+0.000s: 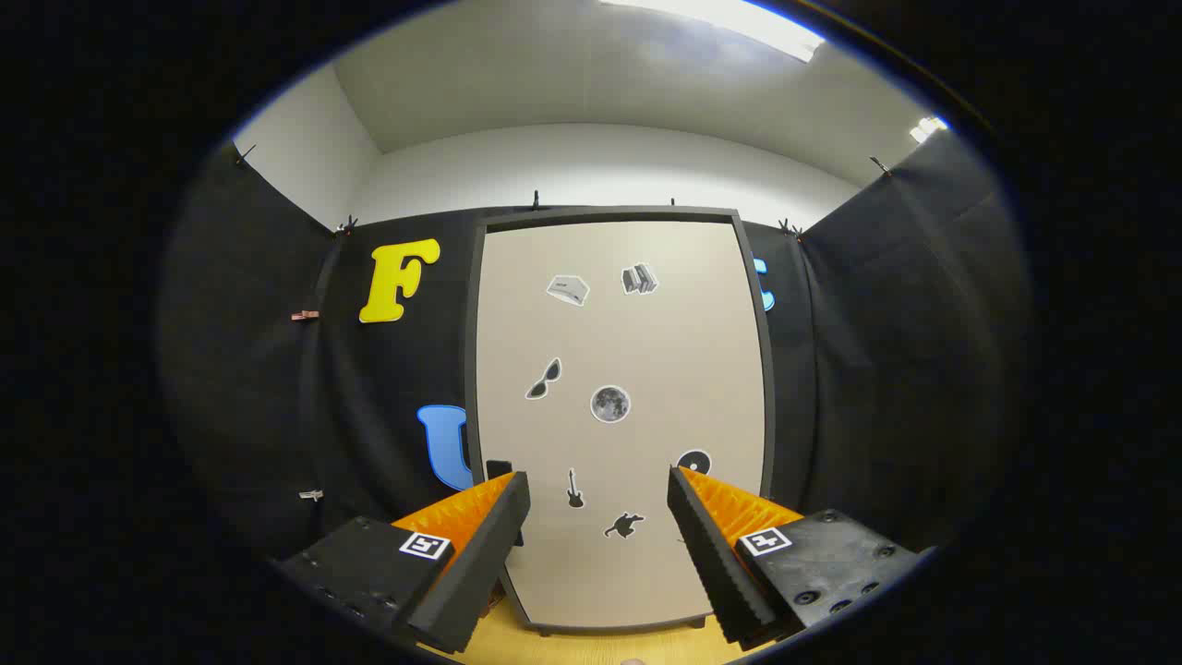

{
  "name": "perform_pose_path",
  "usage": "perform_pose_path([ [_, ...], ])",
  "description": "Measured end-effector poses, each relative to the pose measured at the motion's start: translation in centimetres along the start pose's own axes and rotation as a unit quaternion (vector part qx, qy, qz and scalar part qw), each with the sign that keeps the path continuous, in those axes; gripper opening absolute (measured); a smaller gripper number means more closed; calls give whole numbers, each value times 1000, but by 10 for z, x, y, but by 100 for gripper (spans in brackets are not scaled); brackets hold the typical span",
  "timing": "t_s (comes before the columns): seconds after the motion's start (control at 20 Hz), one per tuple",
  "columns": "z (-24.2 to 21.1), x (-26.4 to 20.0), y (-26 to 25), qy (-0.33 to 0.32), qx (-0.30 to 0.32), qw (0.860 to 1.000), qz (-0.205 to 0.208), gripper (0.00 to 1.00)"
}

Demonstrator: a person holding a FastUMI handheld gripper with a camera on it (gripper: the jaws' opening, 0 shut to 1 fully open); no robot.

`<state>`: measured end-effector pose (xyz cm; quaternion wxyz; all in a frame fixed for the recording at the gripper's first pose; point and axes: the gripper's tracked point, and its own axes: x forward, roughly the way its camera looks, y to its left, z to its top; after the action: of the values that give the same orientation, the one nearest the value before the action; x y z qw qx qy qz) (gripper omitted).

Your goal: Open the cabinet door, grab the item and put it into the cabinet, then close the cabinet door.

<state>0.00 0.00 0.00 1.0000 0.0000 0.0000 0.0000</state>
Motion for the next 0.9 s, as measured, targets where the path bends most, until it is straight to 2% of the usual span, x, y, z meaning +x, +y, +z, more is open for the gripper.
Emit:
perform_pose_path([
  [0.9,-5,-1,8,12,-2,1000,4,97],
])
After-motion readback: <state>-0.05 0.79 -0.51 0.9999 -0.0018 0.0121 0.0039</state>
